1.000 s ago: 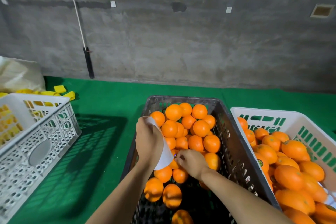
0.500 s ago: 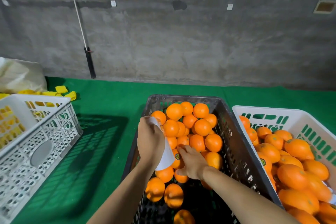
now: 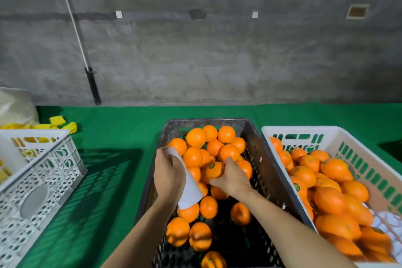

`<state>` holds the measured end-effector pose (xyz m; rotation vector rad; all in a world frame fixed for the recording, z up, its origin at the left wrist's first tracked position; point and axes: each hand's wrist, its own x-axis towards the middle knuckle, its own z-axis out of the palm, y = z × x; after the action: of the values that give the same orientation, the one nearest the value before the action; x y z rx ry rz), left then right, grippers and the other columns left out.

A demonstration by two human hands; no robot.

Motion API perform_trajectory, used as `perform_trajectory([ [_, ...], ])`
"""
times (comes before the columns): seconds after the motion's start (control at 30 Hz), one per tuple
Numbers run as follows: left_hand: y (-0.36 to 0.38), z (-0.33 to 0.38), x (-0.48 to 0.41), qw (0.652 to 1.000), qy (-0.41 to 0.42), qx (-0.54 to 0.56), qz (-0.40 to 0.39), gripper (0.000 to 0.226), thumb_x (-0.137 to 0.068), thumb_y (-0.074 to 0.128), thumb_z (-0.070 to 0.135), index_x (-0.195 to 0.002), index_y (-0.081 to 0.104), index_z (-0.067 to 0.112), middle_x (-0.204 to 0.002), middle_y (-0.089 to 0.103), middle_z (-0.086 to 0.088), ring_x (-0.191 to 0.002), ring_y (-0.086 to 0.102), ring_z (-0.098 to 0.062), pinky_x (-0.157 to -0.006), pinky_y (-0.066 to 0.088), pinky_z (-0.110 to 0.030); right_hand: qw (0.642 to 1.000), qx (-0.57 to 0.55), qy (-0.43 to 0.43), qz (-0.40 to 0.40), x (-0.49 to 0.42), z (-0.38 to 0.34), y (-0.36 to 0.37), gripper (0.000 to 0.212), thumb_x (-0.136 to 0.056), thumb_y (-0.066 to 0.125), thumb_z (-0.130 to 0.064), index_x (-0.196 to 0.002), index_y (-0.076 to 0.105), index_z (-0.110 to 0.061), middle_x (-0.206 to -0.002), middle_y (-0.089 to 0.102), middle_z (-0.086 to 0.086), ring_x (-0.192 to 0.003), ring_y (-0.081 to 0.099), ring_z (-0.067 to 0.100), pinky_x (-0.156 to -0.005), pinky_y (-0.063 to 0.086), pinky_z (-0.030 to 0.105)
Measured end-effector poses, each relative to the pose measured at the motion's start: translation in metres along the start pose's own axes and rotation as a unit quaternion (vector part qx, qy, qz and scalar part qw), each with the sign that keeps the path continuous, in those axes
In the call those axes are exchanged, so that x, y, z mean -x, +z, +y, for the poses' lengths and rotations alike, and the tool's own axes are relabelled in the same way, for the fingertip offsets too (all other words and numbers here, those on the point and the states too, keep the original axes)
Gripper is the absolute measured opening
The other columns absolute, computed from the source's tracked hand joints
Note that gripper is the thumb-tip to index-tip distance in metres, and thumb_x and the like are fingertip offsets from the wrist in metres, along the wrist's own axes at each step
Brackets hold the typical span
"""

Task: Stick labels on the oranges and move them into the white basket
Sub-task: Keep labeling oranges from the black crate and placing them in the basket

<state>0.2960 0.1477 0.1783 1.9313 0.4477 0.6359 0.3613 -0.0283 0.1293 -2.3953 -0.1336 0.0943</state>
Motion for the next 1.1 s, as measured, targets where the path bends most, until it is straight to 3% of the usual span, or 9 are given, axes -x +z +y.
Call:
perform_trajectory([
  [0.1, 0.002, -0.002, 0.002, 1.000, -0.006, -0.013, -0.016, 0.022, -0.103, 0.037, 0.024, -0.123, 0.047, 0.027, -0.091, 0.060, -0.006, -0.065, 0.053, -0.023, -0.054, 0.034, -0.030, 0.968, -0.224, 0.078, 0.085, 0.002, -0.017, -0.025, 0.046, -0.073, 0.080, -0.036, -0.102, 0.048, -0.021, -0.088, 0.064, 0.002, -0.081, 0.064, 0.019, -0.067, 0.055, 0.043],
  [0.2, 0.003, 0.000, 0.003, 0.999, -0.008, -0.021, -0.029, 0.032, -0.104, 0.038, 0.023, -0.135, 0.043, 0.022, -0.093, 0.061, -0.011, -0.061, 0.052, -0.020, -0.051, 0.034, -0.029, 0.795, -0.568, 0.186, 0.104, 0.002, -0.028, -0.054, 0.038, -0.082, 0.076, -0.037, -0.102, 0.062, -0.007, -0.081, 0.067, 0.013, -0.072, 0.066, 0.026, -0.060, 0.056, 0.036],
  [0.27, 0.004, 0.000, 0.004, 0.999, -0.007, -0.024, -0.037, 0.040, -0.104, 0.038, 0.023, -0.143, 0.039, 0.016, -0.104, 0.061, -0.018, -0.061, 0.050, -0.016, -0.051, 0.032, -0.027, 0.690, -0.698, 0.167, 0.094, 0.006, -0.026, -0.071, 0.046, -0.088, 0.068, -0.046, -0.115, 0.063, -0.009, -0.102, 0.066, 0.013, -0.083, 0.066, 0.023, -0.062, 0.054, 0.033],
  [0.5, 0.005, 0.004, 0.012, 0.997, 0.043, -0.018, -0.063, 0.003, -0.103, 0.041, 0.018, -0.101, 0.043, 0.016, -0.068, 0.038, -0.003, -0.057, 0.036, -0.020, -0.054, 0.028, -0.030, 0.553, -0.811, 0.128, 0.141, 0.013, -0.003, -0.100, 0.078, -0.093, 0.043, -0.063, -0.138, 0.050, -0.001, -0.137, 0.056, 0.016, -0.125, 0.055, 0.032, -0.098, 0.041, 0.041],
  [0.67, 0.005, 0.007, 0.015, 0.992, 0.066, -0.001, -0.107, 0.031, -0.100, 0.042, 0.011, -0.076, 0.025, 0.021, -0.069, 0.024, 0.000, -0.060, 0.022, -0.016, -0.056, 0.021, -0.033, 0.497, -0.848, 0.126, 0.138, 0.011, 0.004, -0.101, 0.085, -0.093, 0.035, -0.068, -0.143, 0.047, -0.001, -0.146, 0.050, 0.021, -0.134, 0.048, 0.036, -0.107, 0.038, 0.043],
  [0.77, 0.006, 0.007, 0.012, 0.984, 0.055, 0.042, -0.161, 0.023, -0.101, 0.042, 0.010, -0.080, 0.033, 0.006, -0.073, 0.030, -0.011, -0.067, 0.030, -0.019, -0.060, 0.027, -0.038, 0.539, -0.815, 0.122, 0.172, 0.012, 0.000, -0.098, 0.073, -0.097, 0.036, -0.060, -0.149, 0.035, -0.008, -0.139, 0.056, 0.019, -0.116, 0.058, 0.037, -0.097, 0.043, 0.044],
  [0.87, 0.006, 0.006, 0.009, 0.977, -0.006, 0.110, -0.181, 0.016, -0.101, 0.043, 0.011, -0.089, 0.048, 0.002, -0.080, 0.055, -0.019, -0.072, 0.053, -0.027, -0.065, 0.044, -0.041, 0.721, -0.662, 0.129, 0.158, 0.018, -0.014, -0.086, 0.039, -0.100, 0.044, -0.045, -0.126, 0.051, -0.017, -0.116, 0.066, 0.014, -0.092, 0.065, 0.026, -0.072, 0.050, 0.037],
  [0.97, 0.005, 0.011, 0.009, 0.951, -0.072, 0.222, -0.201, 0.018, -0.094, 0.051, 0.010, -0.078, 0.056, 0.009, -0.061, 0.065, -0.003, -0.054, 0.063, -0.019, -0.046, 0.050, -0.028, 0.892, -0.437, 0.027, 0.111, 0.026, -0.027, -0.068, 0.014, -0.094, 0.054, -0.032, -0.103, 0.060, -0.023, -0.107, 0.067, 0.014, -0.086, 0.062, 0.020, -0.066, 0.046, 0.030],
  [1.1, 0.003, 0.013, 0.009, 0.910, -0.096, 0.293, -0.276, 0.010, -0.070, 0.059, 0.018, -0.071, 0.065, 0.010, -0.067, 0.063, -0.012, -0.060, 0.058, -0.029, -0.053, 0.049, -0.033, 0.952, -0.277, -0.103, -0.080, 0.031, -0.036, -0.049, 0.023, -0.094, 0.059, -0.026, -0.112, 0.063, -0.039, -0.120, 0.060, -0.014, -0.109, 0.056, 0.000, -0.088, 0.043, 0.019],
])
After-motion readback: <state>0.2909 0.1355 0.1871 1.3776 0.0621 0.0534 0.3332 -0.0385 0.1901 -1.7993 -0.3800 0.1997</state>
